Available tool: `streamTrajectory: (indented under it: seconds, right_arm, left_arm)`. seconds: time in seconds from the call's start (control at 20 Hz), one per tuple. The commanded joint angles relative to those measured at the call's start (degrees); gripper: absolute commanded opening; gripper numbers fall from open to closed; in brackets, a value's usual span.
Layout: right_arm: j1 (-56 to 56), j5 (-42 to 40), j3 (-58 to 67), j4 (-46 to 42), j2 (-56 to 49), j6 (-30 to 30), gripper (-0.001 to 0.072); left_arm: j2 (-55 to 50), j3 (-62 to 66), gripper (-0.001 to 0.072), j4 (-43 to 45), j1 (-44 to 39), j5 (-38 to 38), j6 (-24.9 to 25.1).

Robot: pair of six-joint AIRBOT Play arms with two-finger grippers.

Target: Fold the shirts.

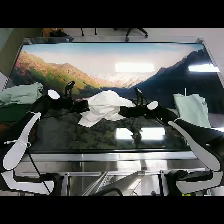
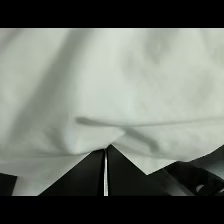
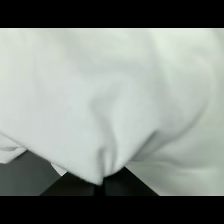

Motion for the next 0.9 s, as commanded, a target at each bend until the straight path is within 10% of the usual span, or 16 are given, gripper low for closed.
streamTrajectory:
  seconds: [0.0,0.55,0.85]
  right_arm:
    - [0.1,-1.9,0.0,2.2,-0.5,-3.0,0.0016]
    - [-7.7,9.7,1.5,-1.8,14.2,-4.5,0.0015]
    - [-10.8,23.4,26.9,-1.7,25.8,-10.2,0.0016]
  left_arm:
    - [-0.1,0.4,0.0019,-0.1,0.0,-0.7,0.9]
    - [15.5,0.4,0.0014,-0.3,6.1,-2.7,2.8]
    - [35.3,11.3,0.0014,-15.7,7.2,-6.1,7.4]
